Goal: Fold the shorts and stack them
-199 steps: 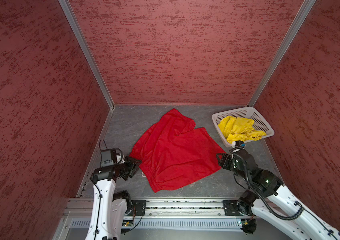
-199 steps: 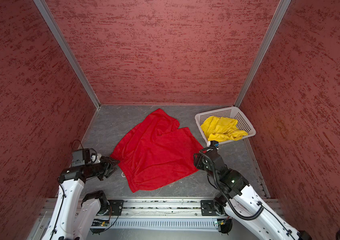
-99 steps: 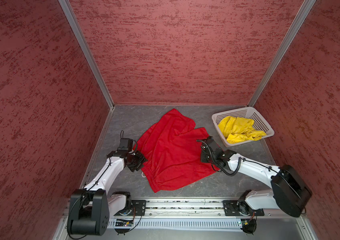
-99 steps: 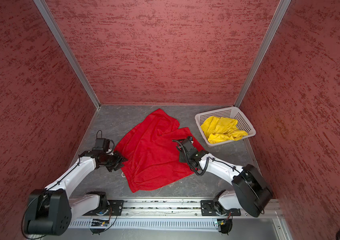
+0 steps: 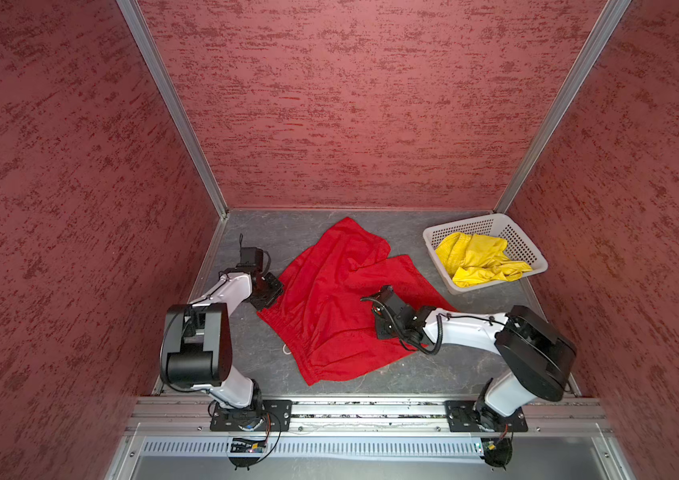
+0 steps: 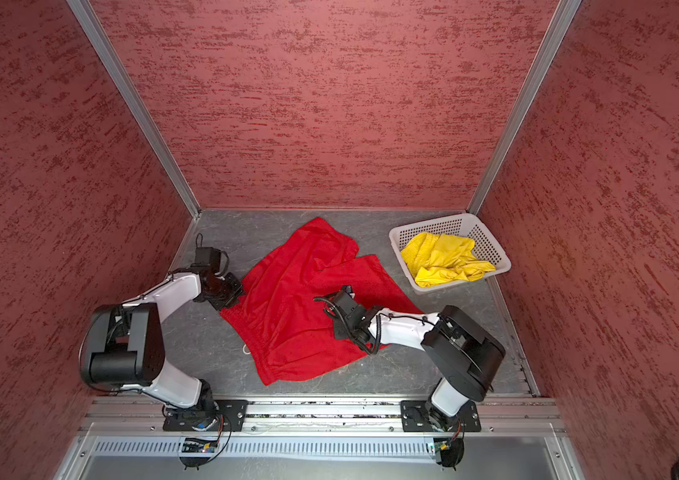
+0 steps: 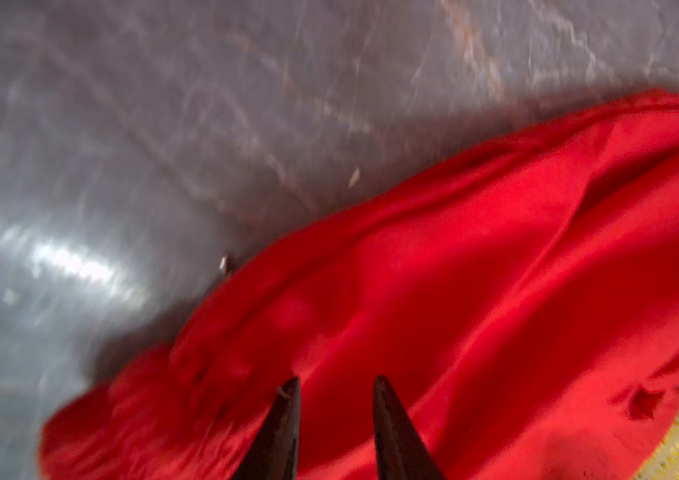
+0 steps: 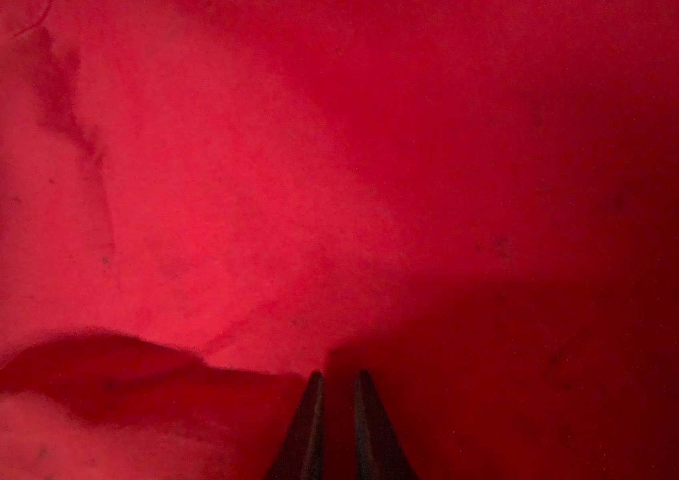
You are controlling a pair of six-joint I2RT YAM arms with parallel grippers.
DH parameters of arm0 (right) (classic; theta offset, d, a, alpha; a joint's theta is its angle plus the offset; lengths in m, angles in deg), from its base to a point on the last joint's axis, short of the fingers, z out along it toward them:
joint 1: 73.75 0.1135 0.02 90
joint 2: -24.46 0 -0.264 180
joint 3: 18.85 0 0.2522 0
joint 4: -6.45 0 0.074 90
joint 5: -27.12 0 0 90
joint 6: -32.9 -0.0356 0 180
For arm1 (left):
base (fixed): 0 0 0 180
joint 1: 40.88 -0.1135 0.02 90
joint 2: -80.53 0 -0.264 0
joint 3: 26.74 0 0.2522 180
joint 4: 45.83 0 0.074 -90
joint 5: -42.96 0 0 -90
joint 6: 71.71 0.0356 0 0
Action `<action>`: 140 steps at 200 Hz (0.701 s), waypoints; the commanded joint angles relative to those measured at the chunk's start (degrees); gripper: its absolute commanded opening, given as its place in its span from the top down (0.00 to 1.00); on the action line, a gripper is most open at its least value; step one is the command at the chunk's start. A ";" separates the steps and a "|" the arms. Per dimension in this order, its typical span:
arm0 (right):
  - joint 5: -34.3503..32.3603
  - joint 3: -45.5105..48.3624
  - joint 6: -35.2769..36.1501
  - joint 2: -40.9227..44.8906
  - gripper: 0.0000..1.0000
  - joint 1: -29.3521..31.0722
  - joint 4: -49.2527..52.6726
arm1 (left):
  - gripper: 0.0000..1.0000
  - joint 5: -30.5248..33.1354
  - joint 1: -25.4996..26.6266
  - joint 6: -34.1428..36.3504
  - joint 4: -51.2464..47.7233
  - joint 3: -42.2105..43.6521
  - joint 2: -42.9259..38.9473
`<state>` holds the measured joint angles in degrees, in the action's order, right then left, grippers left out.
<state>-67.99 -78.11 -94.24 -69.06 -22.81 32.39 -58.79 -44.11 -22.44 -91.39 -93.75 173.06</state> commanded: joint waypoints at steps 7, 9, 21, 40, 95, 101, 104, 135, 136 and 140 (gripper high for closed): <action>3.02 -5.05 -1.67 -3.27 0.78 4.02 -2.29 | 0.74 1.21 -0.24 0.71 3.27 -3.07 5.17; 3.29 -5.44 -1.50 -3.56 0.78 4.13 -2.15 | 0.74 1.20 -0.23 0.62 3.35 -3.34 5.37; 3.26 -7.82 -0.64 -3.56 0.78 3.85 -0.79 | 0.75 1.27 -0.29 0.36 3.15 -5.39 5.99; 1.43 -10.88 3.76 0.37 0.75 -0.65 1.64 | 0.75 2.40 -0.03 1.44 1.27 -9.73 4.55; 5.00 -31.91 13.74 -7.63 0.53 -25.00 8.17 | 0.55 7.80 4.87 4.56 -7.64 -16.21 -6.63; 5.92 -34.81 13.94 -10.20 0.49 -26.20 8.64 | 0.49 7.92 5.73 4.45 -8.22 -15.47 -7.94; 6.25 -36.45 13.88 -11.56 0.47 -26.76 8.97 | 0.45 7.96 6.09 4.38 -8.48 -15.02 -8.37; 7.12 -49.47 13.38 -23.61 0.27 -29.83 12.00 | 0.22 8.03 8.54 2.92 -11.55 -8.90 -13.93; 7.21 -49.80 13.35 -24.02 0.26 -29.88 12.08 | 0.21 8.00 8.56 2.84 -11.68 -8.76 -14.12; 7.41 -51.23 13.26 -25.35 0.25 -30.05 12.42 | 0.19 7.92 8.63 2.57 -11.84 -7.69 -14.54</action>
<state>-62.94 -123.57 -82.04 -86.87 -52.36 38.21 -52.24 -36.17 -18.98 -97.38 -106.36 160.30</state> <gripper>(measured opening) 0.709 0.770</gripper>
